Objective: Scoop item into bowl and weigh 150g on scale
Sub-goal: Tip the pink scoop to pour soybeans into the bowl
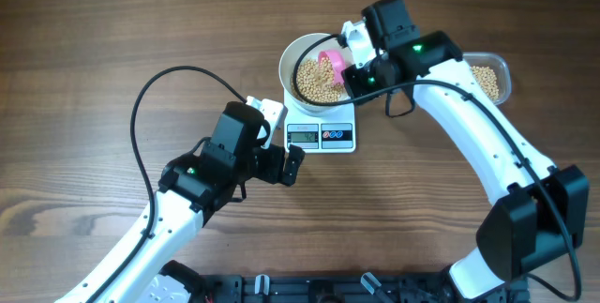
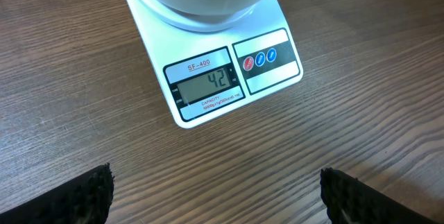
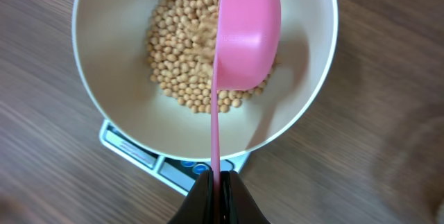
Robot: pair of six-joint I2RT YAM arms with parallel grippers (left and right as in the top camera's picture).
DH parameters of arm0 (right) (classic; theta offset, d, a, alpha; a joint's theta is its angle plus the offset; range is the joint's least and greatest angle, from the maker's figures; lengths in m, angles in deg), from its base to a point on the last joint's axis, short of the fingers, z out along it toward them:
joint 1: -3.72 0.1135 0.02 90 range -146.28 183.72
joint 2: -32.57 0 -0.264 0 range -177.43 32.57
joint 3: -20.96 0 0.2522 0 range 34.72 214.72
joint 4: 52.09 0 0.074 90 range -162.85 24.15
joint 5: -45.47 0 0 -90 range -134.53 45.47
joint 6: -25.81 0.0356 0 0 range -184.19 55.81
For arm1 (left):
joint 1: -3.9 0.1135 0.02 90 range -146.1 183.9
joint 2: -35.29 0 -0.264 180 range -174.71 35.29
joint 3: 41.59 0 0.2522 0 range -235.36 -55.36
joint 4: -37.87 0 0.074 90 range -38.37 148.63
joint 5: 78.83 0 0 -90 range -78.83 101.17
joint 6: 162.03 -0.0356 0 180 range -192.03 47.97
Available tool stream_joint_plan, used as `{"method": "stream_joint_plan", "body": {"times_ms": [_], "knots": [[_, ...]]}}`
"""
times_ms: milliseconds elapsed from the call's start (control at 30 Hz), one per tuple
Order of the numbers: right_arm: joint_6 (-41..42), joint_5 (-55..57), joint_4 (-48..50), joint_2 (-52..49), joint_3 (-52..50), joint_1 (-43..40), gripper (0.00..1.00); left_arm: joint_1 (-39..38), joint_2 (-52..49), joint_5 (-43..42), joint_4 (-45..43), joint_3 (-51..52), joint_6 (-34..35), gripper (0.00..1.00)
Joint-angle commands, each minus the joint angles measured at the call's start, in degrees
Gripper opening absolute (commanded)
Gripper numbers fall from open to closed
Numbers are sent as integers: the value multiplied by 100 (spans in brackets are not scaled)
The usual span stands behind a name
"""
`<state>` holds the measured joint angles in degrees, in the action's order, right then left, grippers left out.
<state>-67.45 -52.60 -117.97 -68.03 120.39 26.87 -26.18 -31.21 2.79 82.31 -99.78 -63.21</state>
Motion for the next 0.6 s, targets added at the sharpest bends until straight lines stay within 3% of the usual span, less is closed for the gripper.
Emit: {"method": "stream_joint_plan", "body": {"times_ms": [0, 567], "knots": [[-291, 527, 68, 260, 144, 120, 4, -35, -31, 33, -2, -122, -70, 100], [-1558, 678, 284, 852, 144, 175, 4, -35, -31, 33, -2, -122, -72, 100]]}}
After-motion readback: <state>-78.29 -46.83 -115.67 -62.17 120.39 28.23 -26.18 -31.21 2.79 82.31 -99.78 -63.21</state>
